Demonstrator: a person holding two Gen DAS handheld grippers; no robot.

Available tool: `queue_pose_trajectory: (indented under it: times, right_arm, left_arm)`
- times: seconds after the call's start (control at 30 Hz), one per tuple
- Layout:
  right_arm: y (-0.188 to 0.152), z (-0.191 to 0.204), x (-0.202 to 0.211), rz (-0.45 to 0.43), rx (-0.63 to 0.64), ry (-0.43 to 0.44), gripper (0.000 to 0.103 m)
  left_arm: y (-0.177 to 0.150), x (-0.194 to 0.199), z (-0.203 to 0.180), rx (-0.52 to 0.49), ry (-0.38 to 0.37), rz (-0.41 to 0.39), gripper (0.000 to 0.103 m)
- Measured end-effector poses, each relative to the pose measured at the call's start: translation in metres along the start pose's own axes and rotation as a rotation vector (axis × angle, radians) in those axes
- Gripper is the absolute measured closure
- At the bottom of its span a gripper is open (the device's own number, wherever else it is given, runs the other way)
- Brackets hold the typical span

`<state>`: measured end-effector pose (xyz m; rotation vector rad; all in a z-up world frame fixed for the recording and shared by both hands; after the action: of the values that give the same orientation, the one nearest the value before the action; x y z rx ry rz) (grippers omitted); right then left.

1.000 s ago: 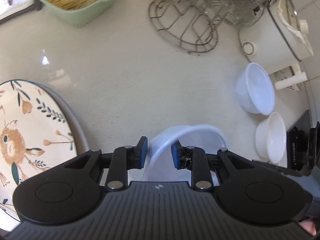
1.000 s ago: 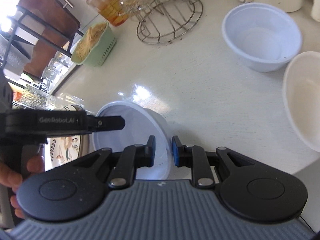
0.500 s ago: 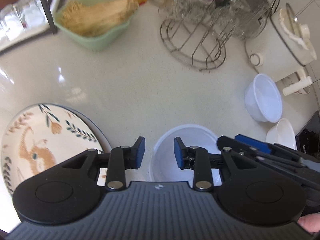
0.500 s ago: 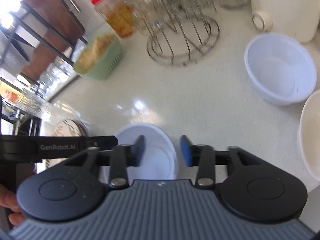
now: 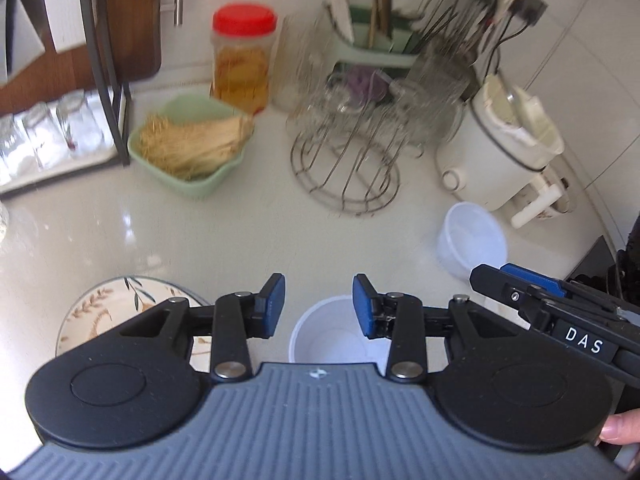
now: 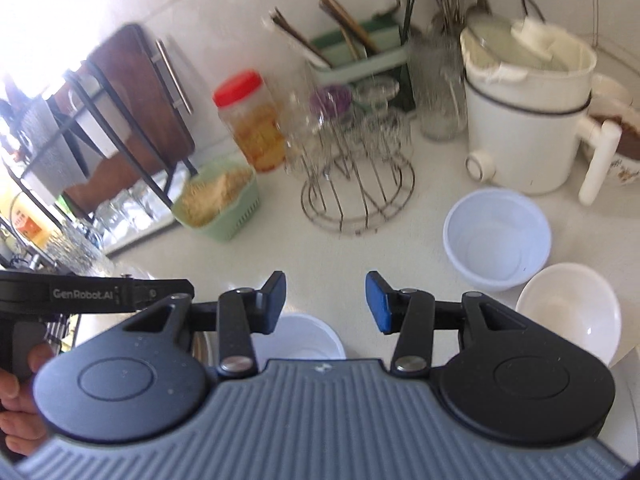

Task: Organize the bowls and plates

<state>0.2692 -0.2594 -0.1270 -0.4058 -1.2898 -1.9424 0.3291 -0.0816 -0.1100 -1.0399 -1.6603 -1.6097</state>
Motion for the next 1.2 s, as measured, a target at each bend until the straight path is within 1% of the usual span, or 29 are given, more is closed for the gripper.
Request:
queue_pose_trajectory:
  times: [0.13,0.3,0.4,0.43,0.5,0.57,0.63,0.93,1.1,1.2]
  right_arm:
    - [0.006,0.011,0.018,-0.058,0.026,-0.015,0.056]
    - [0.005,0.022,0.036,-0.121,0.035,-0.031,0.056]
    - [0.002,0.025,0.041,-0.136,0.040,-0.045,0.056]
    - [0.000,0.025,0.042,-0.137,0.043,-0.050,0.056]
    - [-0.002,0.024,0.045,-0.141,0.044,-0.061,0.056]
    - [-0.003,0.023,0.048,-0.150,0.044,-0.071,0.056]
    - [-0.004,0.020,0.051,-0.160,0.046,-0.090,0.056]
    - [-0.010,-0.002,0.065,-0.192,0.015,-0.169,0.056]
    - [-0.021,-0.025,0.071,-0.183,-0.014,-0.221,0.056]
    - [-0.031,-0.041,0.072,-0.184,-0.023,-0.253,0.056]
  left_arm:
    - [0.003,0.019,-0.006,-0.037,-0.002,-0.059,0.060]
    - [0.001,0.032,-0.010,-0.067,-0.009,-0.098,0.054]
    - [0.001,0.035,-0.011,-0.086,-0.007,-0.114,0.044]
    - [0.001,0.036,-0.012,-0.089,-0.009,-0.118,0.039]
    - [0.003,0.039,-0.016,-0.096,-0.024,-0.134,0.036]
    - [0.004,0.039,-0.022,-0.111,-0.038,-0.147,0.030]
    - [0.005,0.039,-0.029,-0.132,-0.047,-0.157,0.027]
    - [0.002,0.021,-0.065,-0.215,-0.072,-0.135,0.025]
    - [-0.005,0.007,-0.086,-0.250,-0.098,-0.111,0.025]
    - [-0.011,-0.009,-0.099,-0.250,-0.134,-0.069,0.025]
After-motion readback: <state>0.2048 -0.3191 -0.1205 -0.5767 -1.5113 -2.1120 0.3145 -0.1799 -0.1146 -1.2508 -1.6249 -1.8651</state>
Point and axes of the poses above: each gripper's, at about its wrist camera, not at the fingertips, and x roughly against the way its jaws point, z to its left, y to its top, the point moved 6 cm from there along -x, roughly the way its jaws point, and after that the axes turned 10 degrees about y, right-handed, at the moved point
